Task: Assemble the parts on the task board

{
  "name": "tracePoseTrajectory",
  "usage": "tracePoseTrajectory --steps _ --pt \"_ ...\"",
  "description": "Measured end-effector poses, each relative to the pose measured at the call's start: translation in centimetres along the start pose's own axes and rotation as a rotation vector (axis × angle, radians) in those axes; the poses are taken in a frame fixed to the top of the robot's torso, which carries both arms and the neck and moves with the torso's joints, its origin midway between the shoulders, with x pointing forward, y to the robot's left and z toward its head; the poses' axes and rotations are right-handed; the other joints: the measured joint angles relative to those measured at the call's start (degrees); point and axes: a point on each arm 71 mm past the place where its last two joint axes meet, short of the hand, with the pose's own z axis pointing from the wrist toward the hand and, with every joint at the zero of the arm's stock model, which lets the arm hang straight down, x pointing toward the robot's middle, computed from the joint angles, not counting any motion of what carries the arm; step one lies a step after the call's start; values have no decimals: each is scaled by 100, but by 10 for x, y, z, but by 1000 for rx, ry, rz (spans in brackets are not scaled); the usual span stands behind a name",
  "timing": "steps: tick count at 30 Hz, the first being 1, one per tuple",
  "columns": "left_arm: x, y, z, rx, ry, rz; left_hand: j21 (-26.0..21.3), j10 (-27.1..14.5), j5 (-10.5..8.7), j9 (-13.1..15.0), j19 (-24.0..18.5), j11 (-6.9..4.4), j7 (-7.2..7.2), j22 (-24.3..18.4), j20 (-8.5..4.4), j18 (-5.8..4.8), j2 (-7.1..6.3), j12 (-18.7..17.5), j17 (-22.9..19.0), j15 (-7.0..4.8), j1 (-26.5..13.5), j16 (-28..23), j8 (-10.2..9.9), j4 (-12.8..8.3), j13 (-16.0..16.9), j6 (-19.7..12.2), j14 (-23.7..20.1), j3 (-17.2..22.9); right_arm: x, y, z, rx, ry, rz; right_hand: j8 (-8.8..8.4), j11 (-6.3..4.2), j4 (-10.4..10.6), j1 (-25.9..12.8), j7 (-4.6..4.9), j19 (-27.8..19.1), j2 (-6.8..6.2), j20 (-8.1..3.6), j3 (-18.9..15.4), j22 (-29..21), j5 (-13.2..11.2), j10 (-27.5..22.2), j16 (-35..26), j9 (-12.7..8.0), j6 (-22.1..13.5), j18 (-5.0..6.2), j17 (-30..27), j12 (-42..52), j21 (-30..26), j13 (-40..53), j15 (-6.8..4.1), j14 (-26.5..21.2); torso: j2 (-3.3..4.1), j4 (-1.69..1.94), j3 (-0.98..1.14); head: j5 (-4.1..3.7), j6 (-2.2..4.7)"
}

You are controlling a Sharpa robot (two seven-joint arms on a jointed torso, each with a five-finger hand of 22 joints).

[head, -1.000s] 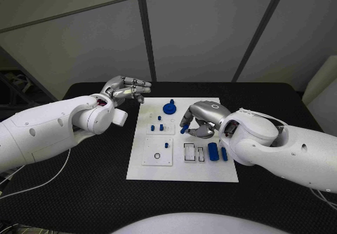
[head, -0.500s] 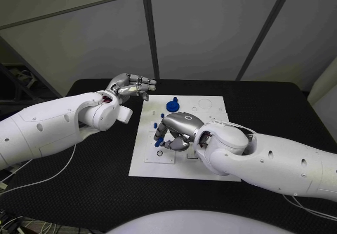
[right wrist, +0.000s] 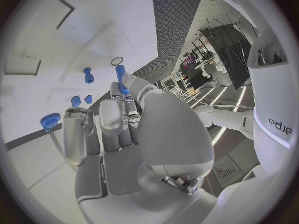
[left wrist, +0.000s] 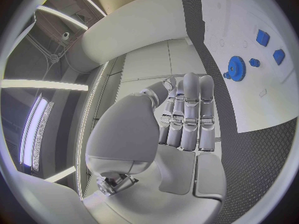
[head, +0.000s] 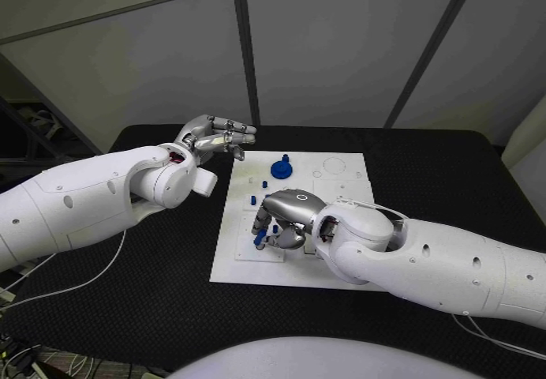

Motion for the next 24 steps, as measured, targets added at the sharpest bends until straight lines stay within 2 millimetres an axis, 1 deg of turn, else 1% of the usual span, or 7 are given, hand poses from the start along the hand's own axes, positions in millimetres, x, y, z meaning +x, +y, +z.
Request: tracePoseTrajectory --steps 13,19,24 --pt "0 0 0 0 -1 0 0 0 0 0 0 0 0 0 0 1 0 0 0 0 0 0 0 0 0 0 0 0 4 -2 1 3 35 -21 -16 0 -6 0 -6 0 -1 0 -7 0 -2 0 0 -2 -7 0 -6 -22 0 5 0 0 -4 -7 1 10 -5" --pt "-1 0 0 0 -2 1 0 0 0 0 0 0 0 1 0 0 0 0 1 0 0 0 0 0 0 0 0 0 4 -3 1 4 47 -34 -16 0 -21 -1 -7 0 -1 0 8 0 -3 0 0 6 -8 0 -16 -35 -23 4 0 0 -4 -7 1 -2 -2" --pt "-1 0 0 -1 -3 1 0 0 0 0 0 0 0 1 0 0 0 0 1 0 0 0 0 0 0 0 0 0 6 -1 2 1 57 -43 -25 0 -22 -1 10 0 -2 0 8 0 -4 0 0 6 9 0 -36 -45 -23 4 0 0 -3 -3 -1 -4 -1"
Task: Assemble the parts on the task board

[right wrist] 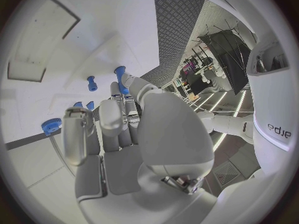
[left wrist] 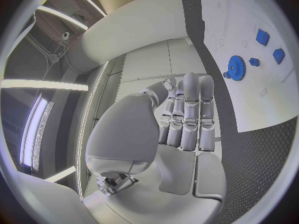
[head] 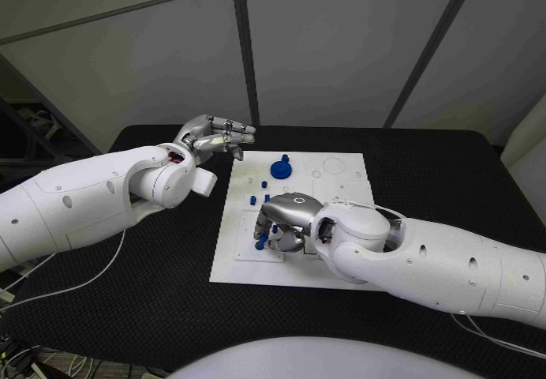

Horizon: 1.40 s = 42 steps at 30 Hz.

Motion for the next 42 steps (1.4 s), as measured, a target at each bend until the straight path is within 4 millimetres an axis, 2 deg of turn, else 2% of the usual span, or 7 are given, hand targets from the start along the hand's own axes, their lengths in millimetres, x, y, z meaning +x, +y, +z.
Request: tracePoseTrajectory --steps 9,17,31,35,38,39,42 --pt "0 0 0 0 0 0 0 0 0 0 0 0 0 0 0 0 0 0 0 0 0 0 0 0 0 0 0 0 4 4 3 -9 6 -19 -58 6 -16 -105 88 0 -23 0 16 0 0 -81 -64 -4 -144 0 -105 -115 -149 -17 7 -6 1 0 -3 8 -8" --pt "0 0 0 -1 -1 0 0 -21 0 0 0 -21 0 0 0 0 0 0 -5 0 0 0 0 0 0 0 0 0 8 6 4 -17 3 -17 -68 248 -52 -454 225 -43 -290 148 -45 0 -150 -1033 -359 -126 -636 94 -563 -174 -784 -135 193 -150 1 2 -3 11 -9" --pt "-3 0 -1 -3 -5 2 0 -21 0 0 0 -21 0 0 0 0 0 0 -5 0 0 0 0 0 0 0 0 0 -1 -9 -18 -25 -107 22 -69 338 106 -479 106 -214 -450 240 -765 0 -196 -1552 -627 -161 -895 183 -1023 -127 -1298 -120 281 -237 -5 2 1 16 14" --pt "-5 1 -2 -5 -9 3 0 -21 0 0 0 -21 0 1 0 0 0 0 -5 0 0 0 0 0 0 0 0 0 -8 -24 -42 -2 -178 65 -69 273 338 -410 111 -246 -486 245 -1048 0 -246 -1449 -743 -161 -891 183 -1208 2 -1464 -109 265 -270 -10 -10 1 -21 44" --pt "-6 1 -2 -6 -10 3 0 -21 0 0 0 -21 0 1 0 0 0 0 -5 0 0 0 0 0 0 0 0 0 -14 -42 -66 47 -222 115 -18 204 501 -438 212 -182 -421 181 -1123 0 -246 -959 -627 -145 -775 183 -1039 240 -1290 -30 200 -205 -12 -16 1 -101 73" --pt "-6 1 -2 -6 -10 3 0 -21 0 0 0 -21 0 1 0 1 0 0 -5 0 0 0 0 0 0 0 0 0 -16 -48 -73 69 -232 132 -18 152 605 -502 186 -84 -361 153 -1144 0 -268 -687 -483 -139 -749 182 -832 371 -1091 23 146 -150 -14 -20 1 -138 86" --pt "-6 1 -3 -7 -11 4 0 -21 0 0 0 -21 0 1 0 0 0 0 -4 0 0 -20 0 0 0 0 0 0 -23 -74 -99 171 -267 185 33 -65 1017 -951 19 21 -460 19 -1341 0 -279 148 -1 -80 -582 144 -166 798 -477 272 3 8 -26 -37 1 -233 127"
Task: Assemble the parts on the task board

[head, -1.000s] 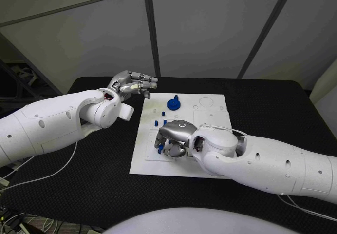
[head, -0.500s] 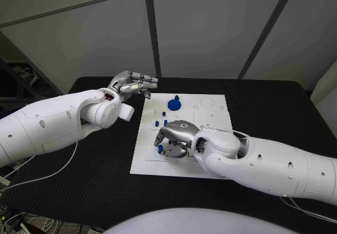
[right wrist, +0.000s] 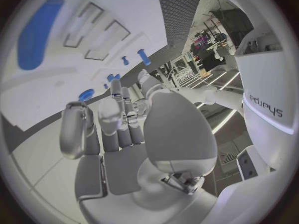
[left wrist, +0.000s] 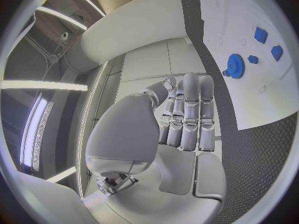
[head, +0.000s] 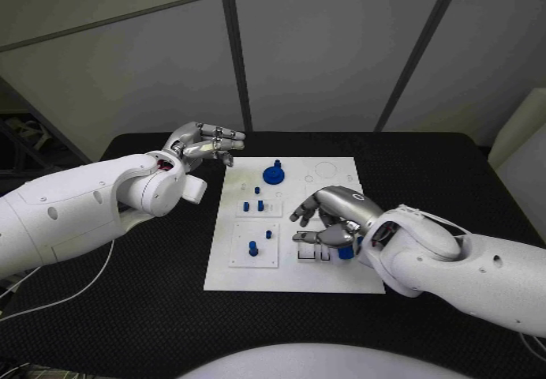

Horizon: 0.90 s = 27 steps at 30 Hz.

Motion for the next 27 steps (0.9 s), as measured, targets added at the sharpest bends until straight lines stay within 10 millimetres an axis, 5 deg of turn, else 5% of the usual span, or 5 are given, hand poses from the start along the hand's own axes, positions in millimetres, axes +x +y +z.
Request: tracePoseTrajectory --steps 2,6,11,18,27 --pt "0 0 0 0 1 0 0 0 0 0 0 0 0 0 0 0 0 0 0 0 0 1 0 0 0 0 0 0 -10 -17 -12 81 -20 23 88 -147 202 -138 -132 -3 -129 -130 -190 0 0 462 172 106 195 -102 209 355 267 277 -130 -5 -7 -15 -1 -52 14" --pt "0 0 0 -1 2 0 0 0 0 0 0 0 0 0 0 0 0 0 0 0 0 1 0 0 0 0 0 0 -21 -40 -30 208 -39 49 187 -293 422 -207 -265 -10 -153 -260 -410 0 0 786 350 302 367 -121 431 1020 548 895 -249 -8 -19 -53 -3 -130 38" --pt "2 1 -1 -2 6 -2 0 0 0 0 0 0 0 0 0 0 0 0 0 0 0 1 0 0 0 0 0 0 -27 -54 -45 338 -46 68 244 -386 832 -250 -301 -10 -107 -336 -748 5 0 830 757 775 404 -191 1007 3828 894 3954 -309 -10 -37 -97 -2 -205 38" --pt "4 1 -1 -4 11 -5 0 0 0 0 0 0 0 0 0 0 0 0 0 0 0 1 0 0 0 0 0 0 -16 -56 -55 449 -14 75 244 -385 844 -295 -332 -10 -61 -336 -962 4 81 831 1155 1434 290 -281 1643 5615 964 6011 -311 -8 -55 -148 4 -242 3" --pt "4 2 -1 -6 13 -6 0 0 0 0 0 0 0 -5 0 0 0 0 1 0 0 2 0 0 0 0 0 0 6 -50 -53 505 49 65 244 -362 869 -380 -312 -10 -10 -336 -987 3 106 854 1255 1725 270 -280 1845 5944 964 6432 -311 -8 -60 -152 2 -240 -18"
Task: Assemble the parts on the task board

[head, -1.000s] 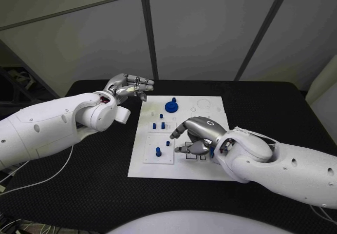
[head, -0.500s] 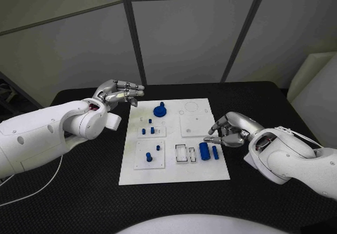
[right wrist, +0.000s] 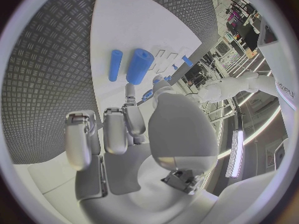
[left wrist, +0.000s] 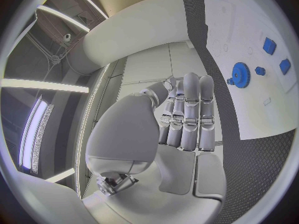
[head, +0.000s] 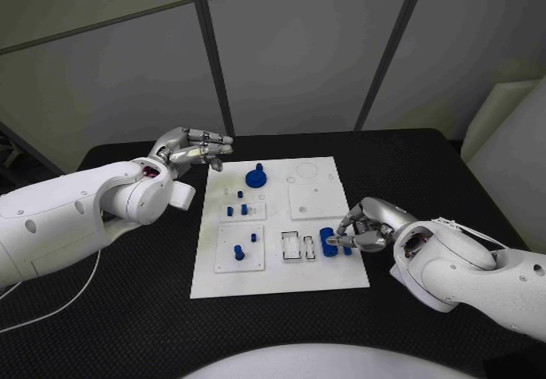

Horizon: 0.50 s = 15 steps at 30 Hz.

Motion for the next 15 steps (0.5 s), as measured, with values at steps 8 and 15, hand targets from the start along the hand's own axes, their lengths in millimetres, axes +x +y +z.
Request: tracePoseTrajectory --steps 8,15 --pt "-1 0 0 -1 -2 0 0 0 0 0 0 0 0 0 0 0 0 0 0 0 0 0 0 0 0 0 0 0 10 5 2 13 22 -27 0 0 0 -36 0 0 10 0 0 0 0 0 0 76 0 2 35 38 0 71 0 0 4 -9 1 35 -9" --pt "-1 1 0 -2 -1 -1 0 0 0 0 0 0 0 1 0 0 0 0 0 0 0 0 0 0 0 0 0 0 14 7 8 23 22 -49 0 0 0 -36 -20 0 10 0 0 -1 23 -1 32 125 -19 2 61 60 0 107 0 0 6 -6 1 49 -21"
